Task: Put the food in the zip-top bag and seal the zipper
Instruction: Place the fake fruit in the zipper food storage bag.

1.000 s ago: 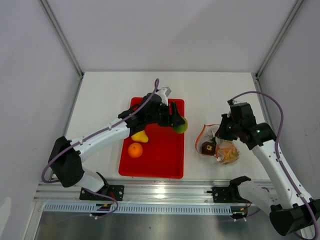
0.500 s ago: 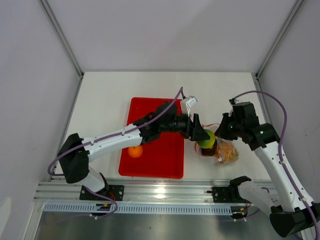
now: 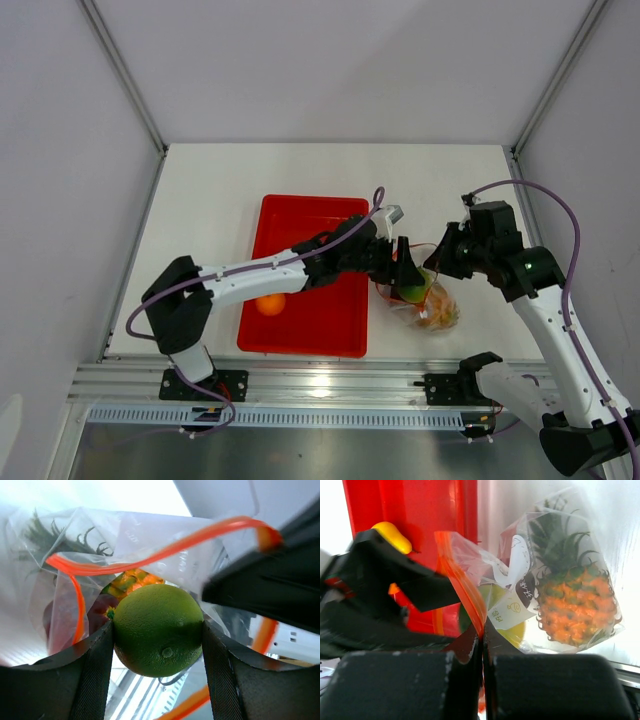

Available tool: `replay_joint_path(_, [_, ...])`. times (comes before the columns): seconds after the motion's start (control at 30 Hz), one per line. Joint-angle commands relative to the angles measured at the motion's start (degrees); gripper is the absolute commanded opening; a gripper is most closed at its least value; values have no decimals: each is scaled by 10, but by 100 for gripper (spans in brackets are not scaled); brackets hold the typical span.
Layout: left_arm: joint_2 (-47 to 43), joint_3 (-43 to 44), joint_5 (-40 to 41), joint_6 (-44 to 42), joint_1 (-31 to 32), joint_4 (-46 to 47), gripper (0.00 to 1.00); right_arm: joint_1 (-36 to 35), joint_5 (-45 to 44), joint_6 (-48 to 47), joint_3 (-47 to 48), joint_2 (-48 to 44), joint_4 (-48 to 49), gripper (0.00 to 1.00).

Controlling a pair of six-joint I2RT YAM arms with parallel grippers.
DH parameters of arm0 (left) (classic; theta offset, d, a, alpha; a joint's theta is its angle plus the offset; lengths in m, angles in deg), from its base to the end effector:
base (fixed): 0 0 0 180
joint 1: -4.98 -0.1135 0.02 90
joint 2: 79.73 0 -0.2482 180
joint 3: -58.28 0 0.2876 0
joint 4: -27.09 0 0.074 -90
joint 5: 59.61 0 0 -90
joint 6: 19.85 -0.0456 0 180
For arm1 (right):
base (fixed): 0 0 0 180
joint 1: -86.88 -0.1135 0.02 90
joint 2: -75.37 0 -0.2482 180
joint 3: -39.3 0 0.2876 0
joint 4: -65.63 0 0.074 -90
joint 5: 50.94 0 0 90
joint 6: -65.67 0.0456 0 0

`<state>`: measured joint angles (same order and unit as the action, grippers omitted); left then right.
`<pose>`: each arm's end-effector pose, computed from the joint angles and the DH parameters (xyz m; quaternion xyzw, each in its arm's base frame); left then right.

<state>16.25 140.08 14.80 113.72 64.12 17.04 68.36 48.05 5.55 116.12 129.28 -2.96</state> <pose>0.2112 -0.3773 0.2415 0.1857 0.8144 -0.4913 0.2470 0.2081 0.0772 0.3409 0.0620 0.9217 0.2203 0.3132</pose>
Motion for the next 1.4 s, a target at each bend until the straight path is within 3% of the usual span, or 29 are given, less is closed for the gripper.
replay_joint_path(0.0, [24, 41, -15, 23, 6, 13, 30, 4, 13, 11, 26, -14, 16, 0])
replay_joint_path(0.07, [29, 42, -17, 24, 9, 17, 51, 6, 10, 10, 29, -14, 12, 0])
replay_joint_path(0.1, [28, 42, -18, 21, 9, 18, 82, 8, 7, 8, 30, -15, 10, 0])
replay_joint_path(0.13, [26, 39, -18, 19, 11, 19, 99, 9, 4, 3, 33, -15, 7, 0])
replay_joint_path(0.5, [-32, -19, 5, -12, 11, 29, 99, 35, 6, -18, 45, -17, -8, 0])
replay_joint_path(0.7, [-84, -37, 77, -45, 10, -11, 99, 40, 8, -36, 47, -17, -24, 0])
replay_joint_path(0.87, [-142, -45, 144, -78, -5, -88, 99, 40, 7, -52, 34, -31, -26, 0])
replay_joint_path(1.03, [-196, -78, 153, -61, -80, -139, 99, 40, 8, -61, 20, -35, -24, 0])
replay_joint_path(1.23, [-179, -52, 314, -23, -136, -310, 100, 40, 9, -64, 11, -37, -21, 0])
replay_joint_path(1.37, [-143, -52, 326, 9, -174, -357, 100, 40, 0, -69, 7, -37, -22, 0])
